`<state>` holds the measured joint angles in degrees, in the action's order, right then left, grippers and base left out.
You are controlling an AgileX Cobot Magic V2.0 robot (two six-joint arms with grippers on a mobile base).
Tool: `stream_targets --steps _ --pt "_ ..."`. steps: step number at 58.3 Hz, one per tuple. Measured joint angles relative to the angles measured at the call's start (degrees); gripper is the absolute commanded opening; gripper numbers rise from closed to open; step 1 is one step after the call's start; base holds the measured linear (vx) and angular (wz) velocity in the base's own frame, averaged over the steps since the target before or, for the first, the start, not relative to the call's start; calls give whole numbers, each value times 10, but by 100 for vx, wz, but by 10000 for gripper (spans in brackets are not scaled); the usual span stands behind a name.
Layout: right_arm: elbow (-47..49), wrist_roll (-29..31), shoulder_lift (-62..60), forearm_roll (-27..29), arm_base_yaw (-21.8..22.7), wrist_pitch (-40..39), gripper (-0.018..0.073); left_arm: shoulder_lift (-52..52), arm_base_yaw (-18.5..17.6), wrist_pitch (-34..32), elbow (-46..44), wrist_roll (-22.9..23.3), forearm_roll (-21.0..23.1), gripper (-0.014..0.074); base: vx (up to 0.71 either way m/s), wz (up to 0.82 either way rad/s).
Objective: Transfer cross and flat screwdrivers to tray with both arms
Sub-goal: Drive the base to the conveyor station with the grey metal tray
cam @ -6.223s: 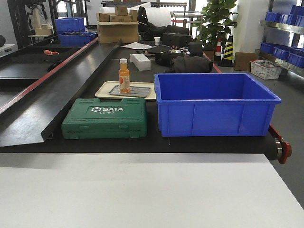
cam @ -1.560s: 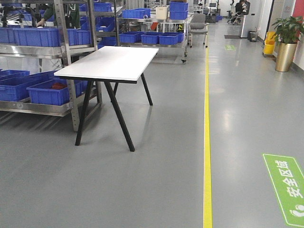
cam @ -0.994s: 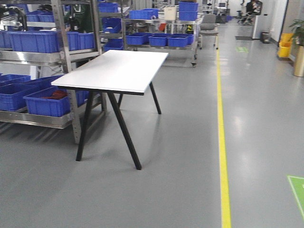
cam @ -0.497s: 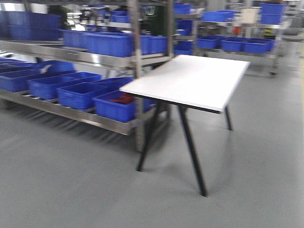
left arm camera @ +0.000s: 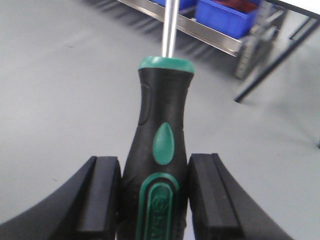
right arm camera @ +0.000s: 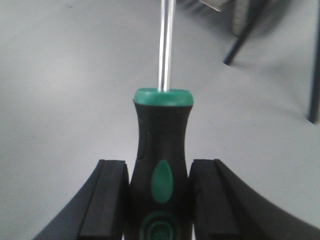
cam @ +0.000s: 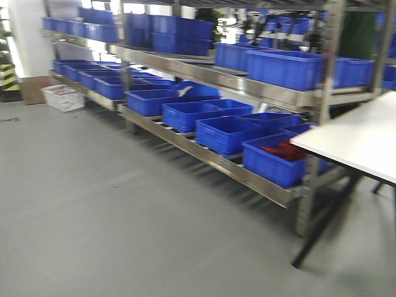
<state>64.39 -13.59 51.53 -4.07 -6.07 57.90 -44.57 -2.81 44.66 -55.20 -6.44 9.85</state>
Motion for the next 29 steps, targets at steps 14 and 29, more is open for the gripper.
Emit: stream_targets --steps 14,29 --pt "0 0 0 0 0 0 -8 0 0 0 0 0 -1 1 48 51" --pt "0 0 0 0 0 2 -8 0 0 0 0 0 -1 1 49 40"
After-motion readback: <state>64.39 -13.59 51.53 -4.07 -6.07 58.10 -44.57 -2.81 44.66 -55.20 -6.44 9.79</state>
